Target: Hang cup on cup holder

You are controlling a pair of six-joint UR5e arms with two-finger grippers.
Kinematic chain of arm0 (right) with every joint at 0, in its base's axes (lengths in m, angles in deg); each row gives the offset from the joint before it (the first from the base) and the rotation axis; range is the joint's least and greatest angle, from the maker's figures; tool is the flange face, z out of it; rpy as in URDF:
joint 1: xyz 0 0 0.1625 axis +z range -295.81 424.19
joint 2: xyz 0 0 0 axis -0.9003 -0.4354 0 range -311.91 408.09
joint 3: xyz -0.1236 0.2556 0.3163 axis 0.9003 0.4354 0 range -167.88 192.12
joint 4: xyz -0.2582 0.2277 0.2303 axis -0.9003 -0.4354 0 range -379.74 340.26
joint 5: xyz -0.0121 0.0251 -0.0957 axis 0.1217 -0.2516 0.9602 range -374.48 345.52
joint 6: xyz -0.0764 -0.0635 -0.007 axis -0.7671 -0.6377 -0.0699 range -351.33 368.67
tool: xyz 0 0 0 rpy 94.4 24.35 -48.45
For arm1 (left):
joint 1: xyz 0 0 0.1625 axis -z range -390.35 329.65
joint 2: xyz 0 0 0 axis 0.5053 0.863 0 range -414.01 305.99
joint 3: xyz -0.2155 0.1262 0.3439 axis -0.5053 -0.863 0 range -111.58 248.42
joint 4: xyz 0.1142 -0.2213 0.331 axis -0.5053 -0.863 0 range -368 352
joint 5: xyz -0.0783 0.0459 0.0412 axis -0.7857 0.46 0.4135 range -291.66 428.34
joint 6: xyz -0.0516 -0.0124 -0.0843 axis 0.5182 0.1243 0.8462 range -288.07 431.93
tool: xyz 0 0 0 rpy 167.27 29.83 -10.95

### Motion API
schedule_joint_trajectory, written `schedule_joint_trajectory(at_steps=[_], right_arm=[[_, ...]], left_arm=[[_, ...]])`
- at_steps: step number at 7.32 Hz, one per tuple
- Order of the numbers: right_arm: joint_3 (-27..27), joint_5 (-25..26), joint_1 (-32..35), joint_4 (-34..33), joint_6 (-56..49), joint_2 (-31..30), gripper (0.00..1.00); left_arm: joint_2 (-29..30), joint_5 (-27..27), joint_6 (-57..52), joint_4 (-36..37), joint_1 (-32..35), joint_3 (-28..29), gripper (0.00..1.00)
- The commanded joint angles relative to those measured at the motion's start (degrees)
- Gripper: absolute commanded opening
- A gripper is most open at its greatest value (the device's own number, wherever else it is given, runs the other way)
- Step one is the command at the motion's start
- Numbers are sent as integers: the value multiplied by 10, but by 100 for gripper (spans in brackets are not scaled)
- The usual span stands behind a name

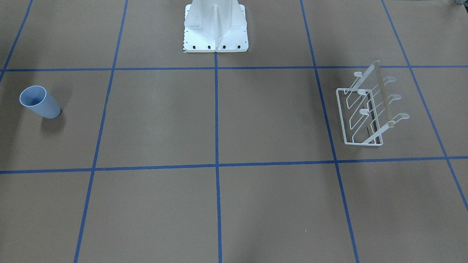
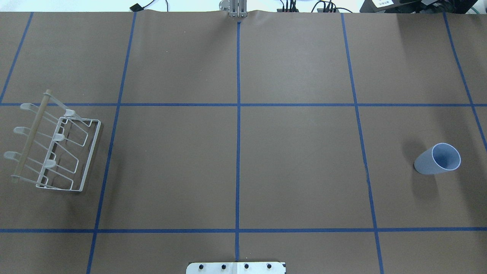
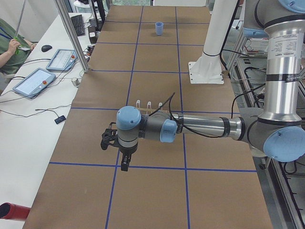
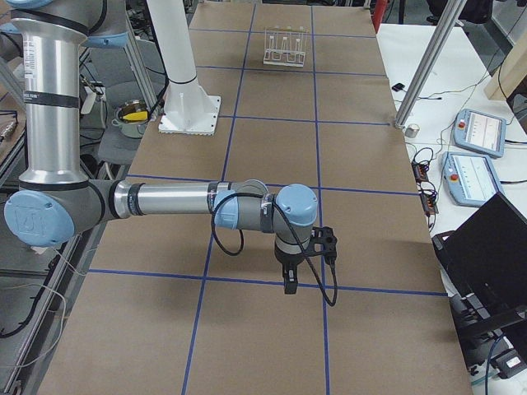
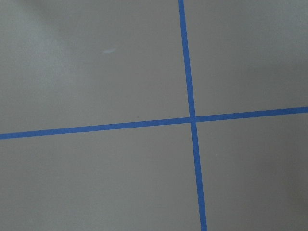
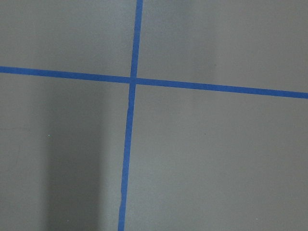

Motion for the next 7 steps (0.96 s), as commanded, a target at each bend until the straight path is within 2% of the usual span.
schedule_joint_trajectory(at_steps=[1, 7], right_arm=[[1, 2, -1, 2, -1, -1, 100], [-2, 4, -1, 5, -2, 3, 100]], left_arm=[[-4, 1, 0, 0, 0, -2, 99], [-5, 0, -1, -2, 0, -6, 99]])
